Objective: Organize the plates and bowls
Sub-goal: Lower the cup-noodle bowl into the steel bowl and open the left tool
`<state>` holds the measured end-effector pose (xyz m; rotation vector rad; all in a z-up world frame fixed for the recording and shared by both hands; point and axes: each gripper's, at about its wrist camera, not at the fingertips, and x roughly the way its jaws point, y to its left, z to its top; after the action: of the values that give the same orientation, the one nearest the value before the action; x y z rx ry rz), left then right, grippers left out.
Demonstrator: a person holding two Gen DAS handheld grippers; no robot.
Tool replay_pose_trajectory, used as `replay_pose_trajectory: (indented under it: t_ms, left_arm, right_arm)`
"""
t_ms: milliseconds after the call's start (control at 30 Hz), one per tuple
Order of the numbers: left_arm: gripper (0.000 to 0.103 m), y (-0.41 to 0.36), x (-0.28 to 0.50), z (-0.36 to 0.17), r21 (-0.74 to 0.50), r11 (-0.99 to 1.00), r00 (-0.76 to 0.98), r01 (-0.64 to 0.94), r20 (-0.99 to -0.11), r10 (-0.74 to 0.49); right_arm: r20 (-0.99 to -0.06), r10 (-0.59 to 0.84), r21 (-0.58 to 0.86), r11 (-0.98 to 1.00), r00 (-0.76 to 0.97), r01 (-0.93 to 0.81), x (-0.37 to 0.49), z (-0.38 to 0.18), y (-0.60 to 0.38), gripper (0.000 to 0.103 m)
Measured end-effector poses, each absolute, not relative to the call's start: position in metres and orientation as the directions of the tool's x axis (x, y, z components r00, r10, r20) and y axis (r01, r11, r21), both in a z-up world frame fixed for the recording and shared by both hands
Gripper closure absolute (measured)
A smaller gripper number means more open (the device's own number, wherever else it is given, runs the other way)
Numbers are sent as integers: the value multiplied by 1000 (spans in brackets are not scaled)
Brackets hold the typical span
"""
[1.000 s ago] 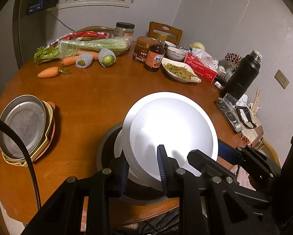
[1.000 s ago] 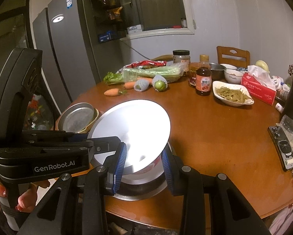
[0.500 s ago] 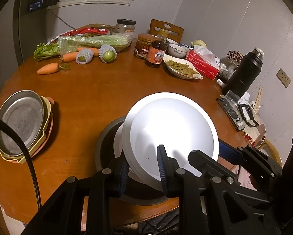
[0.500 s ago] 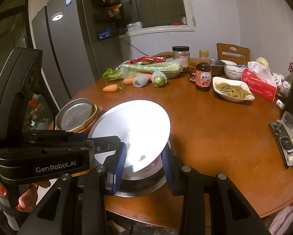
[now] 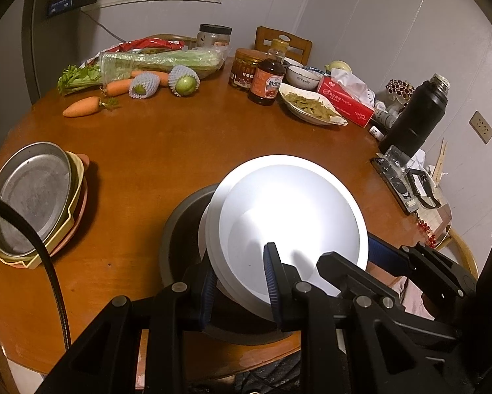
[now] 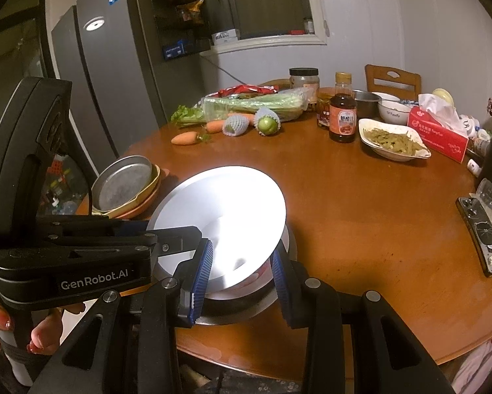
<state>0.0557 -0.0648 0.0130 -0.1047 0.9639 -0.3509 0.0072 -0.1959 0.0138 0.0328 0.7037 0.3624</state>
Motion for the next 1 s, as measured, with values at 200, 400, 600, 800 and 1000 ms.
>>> replay_pose_trajectory:
  t_ms: [200,400,600,800,1000]
  left_arm:
    - [76,-66,56,10,-239,940,516,243,-789,-334]
    - [76,-68,56,9,-227,944,520,241,-791,-323]
    - [76,-69,56,8,-207,949,530,239,-791,-306]
    - [76,-70,58,7,-181,955,540,237,-792,-284]
    - [76,-72,55,7,-144,962,555,234,-793,-254]
  right_arm:
    - [-633,338,156,937,697,-313,9,11,-196,65]
    - [-638,341,163,936,691,-312,10,8,-198,65]
    - [-643,344,172,935,684,-309,12,5,-198,65]
    - [-650,337,167,938,682,-304,15,1,-198,64]
    - [-655,332,164,939,679,-301,14,-1,-197,65]
